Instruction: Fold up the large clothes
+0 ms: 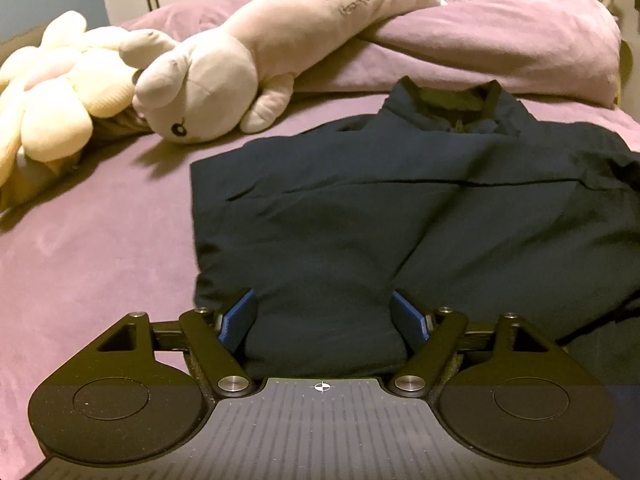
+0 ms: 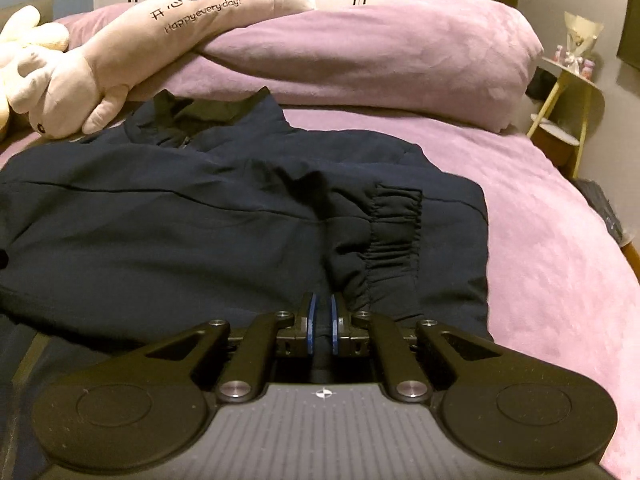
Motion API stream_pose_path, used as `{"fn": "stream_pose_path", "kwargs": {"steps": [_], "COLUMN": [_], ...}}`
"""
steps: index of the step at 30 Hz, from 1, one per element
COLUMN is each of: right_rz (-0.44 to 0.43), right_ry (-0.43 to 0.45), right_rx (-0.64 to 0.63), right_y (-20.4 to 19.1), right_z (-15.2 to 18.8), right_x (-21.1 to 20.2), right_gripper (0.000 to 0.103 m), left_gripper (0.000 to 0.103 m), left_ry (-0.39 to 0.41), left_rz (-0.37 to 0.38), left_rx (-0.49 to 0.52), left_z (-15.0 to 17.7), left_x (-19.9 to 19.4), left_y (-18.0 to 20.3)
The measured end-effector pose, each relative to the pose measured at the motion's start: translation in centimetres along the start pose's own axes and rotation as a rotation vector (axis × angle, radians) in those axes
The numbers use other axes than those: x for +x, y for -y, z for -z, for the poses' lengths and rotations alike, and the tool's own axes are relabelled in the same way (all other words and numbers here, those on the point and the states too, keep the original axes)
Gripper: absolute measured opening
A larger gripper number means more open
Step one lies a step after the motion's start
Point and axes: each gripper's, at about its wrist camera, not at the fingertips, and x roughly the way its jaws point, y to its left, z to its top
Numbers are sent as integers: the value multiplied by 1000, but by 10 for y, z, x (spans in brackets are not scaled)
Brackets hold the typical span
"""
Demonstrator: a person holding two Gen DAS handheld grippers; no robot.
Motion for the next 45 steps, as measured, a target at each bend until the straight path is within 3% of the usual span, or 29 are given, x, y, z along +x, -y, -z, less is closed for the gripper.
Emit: {"fn": "stream_pose_path", "kwargs": {"steps": [2, 4, 6, 9, 11, 16, 17, 21, 27, 33, 38, 45], "right_rz": [-11, -60, -130, -248, -313, -348, -355, -325, -287, -283, -321, -382], "right_ry": [-5, 6, 10, -20, -59, -72, -83, -98, -45, -87, -141, -145], "right_rx": [26, 129, 317, 602, 723, 851, 875, 811, 728, 781, 845, 973], "right_y": [4, 17, 41, 78, 89, 97, 98, 95, 92, 96, 104, 116], "right_z": [1, 0, 3, 18, 26, 24, 23, 16, 25, 32, 49, 60], "right_x": [-12, -30, -41, -38, -24, 2, 7, 10, -16, -16, -26, -16], "right_gripper": [6, 11, 34, 34, 34, 32, 26, 18, 17, 16, 21, 24], "left_gripper": [81, 81, 80, 80, 80, 83, 84, 86, 86, 86, 86, 86], "left_ry": [-8, -23, -19, -19, -34, -55, -59, -78, -84, -112, -124, -126], "left_rz": [-20, -37, -8, 35, 43, 14, 13, -1, 16, 14, 62, 71], "left_rx": [13, -1, -54, -127, -151, -135, -141, -150, -156, -162, -159, -174], "left_z": [3, 4, 5, 8, 11, 10, 8, 5, 1, -1, 4, 4], "left_x": [-5, -14, -24, -31, -30, -24, -22, -15, -19, -21, -27, -20], "left_y": [-2, -6, -13, -22, -23, -14, -14, -10, -9, -6, -5, -6]}}
